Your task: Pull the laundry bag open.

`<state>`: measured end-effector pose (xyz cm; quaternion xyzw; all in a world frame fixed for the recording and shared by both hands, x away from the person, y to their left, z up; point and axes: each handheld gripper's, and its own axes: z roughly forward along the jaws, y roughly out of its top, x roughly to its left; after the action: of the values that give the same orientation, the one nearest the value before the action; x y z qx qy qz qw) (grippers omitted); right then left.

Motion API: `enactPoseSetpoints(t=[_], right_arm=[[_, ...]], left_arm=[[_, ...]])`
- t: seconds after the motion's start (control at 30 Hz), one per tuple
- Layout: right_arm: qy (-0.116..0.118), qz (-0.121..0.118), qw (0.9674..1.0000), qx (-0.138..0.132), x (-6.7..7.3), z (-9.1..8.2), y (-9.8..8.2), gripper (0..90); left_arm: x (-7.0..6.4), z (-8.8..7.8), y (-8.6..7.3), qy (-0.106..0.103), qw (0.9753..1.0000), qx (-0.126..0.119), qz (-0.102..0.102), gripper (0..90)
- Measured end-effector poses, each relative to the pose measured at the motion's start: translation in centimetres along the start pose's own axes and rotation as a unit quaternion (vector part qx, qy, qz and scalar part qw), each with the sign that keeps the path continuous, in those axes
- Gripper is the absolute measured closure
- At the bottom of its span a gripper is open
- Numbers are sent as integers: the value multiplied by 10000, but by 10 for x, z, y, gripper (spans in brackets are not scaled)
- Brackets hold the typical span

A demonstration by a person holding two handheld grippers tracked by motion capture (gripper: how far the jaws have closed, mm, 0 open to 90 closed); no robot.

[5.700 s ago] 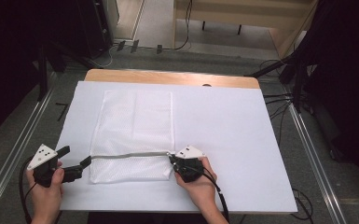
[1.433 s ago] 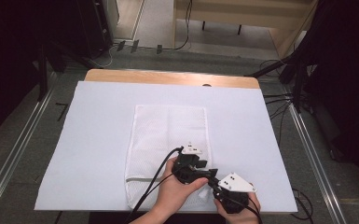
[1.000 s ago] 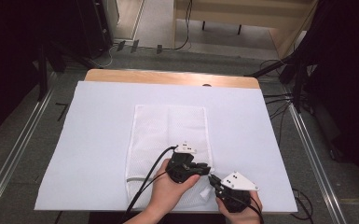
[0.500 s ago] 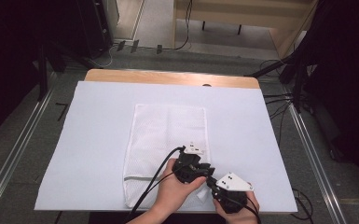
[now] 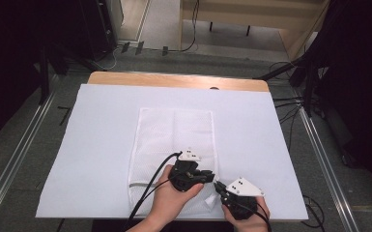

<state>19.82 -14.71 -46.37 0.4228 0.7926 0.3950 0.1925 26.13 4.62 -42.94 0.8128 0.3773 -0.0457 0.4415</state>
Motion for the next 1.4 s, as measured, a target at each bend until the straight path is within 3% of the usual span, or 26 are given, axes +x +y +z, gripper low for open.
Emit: enactPoseSetpoints(t=[0.37, 0.77, 0.9, 1.07, 1.33, 1.4], right_arm=[[-89, -25, 10000, 2, 1, 0, -1, 887], [-187, -22, 9998, -55, -1, -4, 2, 893], [-206, -33, 9998, -70, -3, -6, 2, 895], [-301, 65, 9995, -81, -10, -8, 1, 895], [-349, 33, 9994, -57, -14, -8, 0, 895], [-329, 10, 9994, -48, -14, -8, 0, 895]], left_arm=[[8, 6, -10, -183, 9992, 182, -292, 816], [12, 7, -12, -345, 9988, 323, -151, 875], [17, 3, -13, -283, 9991, 301, -124, 876], [32, -7, -19, -194, 9991, 259, -265, 876], [54, -28, -35, -115, 9988, 198, -423, 876], [56, -35, -39, -67, 9991, 176, -385, 876]])
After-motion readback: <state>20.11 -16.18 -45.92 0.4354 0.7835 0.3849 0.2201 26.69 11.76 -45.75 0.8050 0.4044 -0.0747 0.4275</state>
